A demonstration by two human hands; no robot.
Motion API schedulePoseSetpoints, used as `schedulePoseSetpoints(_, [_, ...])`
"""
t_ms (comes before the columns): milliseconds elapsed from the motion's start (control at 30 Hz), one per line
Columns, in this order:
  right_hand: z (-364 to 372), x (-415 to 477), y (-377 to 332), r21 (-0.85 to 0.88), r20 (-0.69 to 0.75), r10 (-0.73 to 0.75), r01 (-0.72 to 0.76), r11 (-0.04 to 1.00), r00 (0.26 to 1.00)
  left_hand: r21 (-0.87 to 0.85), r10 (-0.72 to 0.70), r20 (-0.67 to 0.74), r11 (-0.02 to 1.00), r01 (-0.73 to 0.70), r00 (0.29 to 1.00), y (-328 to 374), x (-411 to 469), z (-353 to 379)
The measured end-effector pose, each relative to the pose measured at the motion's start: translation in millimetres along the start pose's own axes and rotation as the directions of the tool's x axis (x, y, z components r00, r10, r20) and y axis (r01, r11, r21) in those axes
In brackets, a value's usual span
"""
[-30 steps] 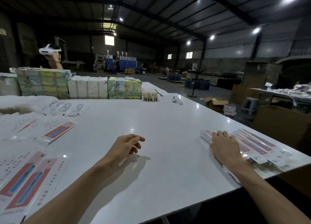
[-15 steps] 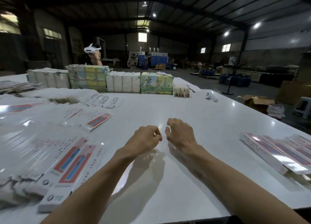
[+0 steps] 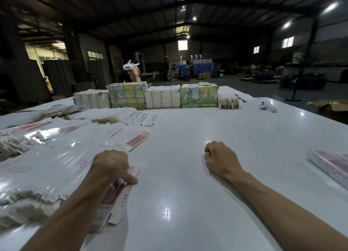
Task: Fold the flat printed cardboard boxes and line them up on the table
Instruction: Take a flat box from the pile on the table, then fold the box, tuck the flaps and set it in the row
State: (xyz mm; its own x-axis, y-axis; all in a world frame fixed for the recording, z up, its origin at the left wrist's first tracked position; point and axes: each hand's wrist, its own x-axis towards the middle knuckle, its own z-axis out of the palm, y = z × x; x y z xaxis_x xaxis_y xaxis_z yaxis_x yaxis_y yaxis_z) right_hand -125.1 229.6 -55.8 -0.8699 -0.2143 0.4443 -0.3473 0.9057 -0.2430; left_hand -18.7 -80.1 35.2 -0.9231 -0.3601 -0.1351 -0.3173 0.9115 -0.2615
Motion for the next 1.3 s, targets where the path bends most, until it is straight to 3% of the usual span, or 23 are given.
schedulePoseSetpoints(267, [-3,-7,1,0.02,0.023,-0.025,0.024,0.999,0.999,-0.135,0.02,0.118,0.991,-0.004,0.993,-9,26,2])
schedulePoseSetpoints(433, [-3,-6,0,0.02,0.04,-0.022,0.021,1.0,0.999,-0.379,0.198,0.172,0.917,-0.121,0.965,-10,45,6])
schedulePoseSetpoints(567, [-2,-5,0,0.031,0.06,-0.013,0.011,0.999,0.998,-0.692,0.288,0.03,0.697,-0.188,0.957,14,52,7])
schedulePoseSetpoints(700, [-2,-3,1,0.191,0.041,0.048,-0.055,0.98,0.998,-0.979,0.429,-0.044,0.163,-0.125,0.902,64,47,0])
schedulePoseSetpoints(767, [-3,-2,2,0.31,0.006,0.082,-0.08,0.947,0.997,-0.998,0.469,-0.035,0.035,-0.058,0.883,92,45,-4])
schedulePoseSetpoints(933, [-7,4,6,0.542,-0.092,0.2,-0.119,0.832,0.975,-0.987,0.476,-0.024,-0.153,0.056,0.879,150,42,0])
schedulePoseSetpoints(1033, [-9,7,8,0.632,-0.137,0.239,-0.101,0.768,0.961,-0.986,0.454,-0.079,-0.169,-0.001,0.887,170,46,9])
schedulePoseSetpoints(1133, [-11,10,6,0.695,-0.15,0.174,-0.022,0.718,0.973,-0.968,0.502,-0.15,-0.25,-0.024,0.852,168,50,16])
schedulePoseSetpoints(1200, [-14,13,0,0.741,-0.1,0.105,0.004,0.671,0.989,-0.965,0.539,-0.189,-0.258,-0.053,0.821,163,48,19])
schedulePoseSetpoints(1300, [-16,17,-8,0.731,-0.05,0.028,0.018,0.682,0.998,-0.959,0.544,-0.241,-0.261,-0.111,0.803,159,40,23])
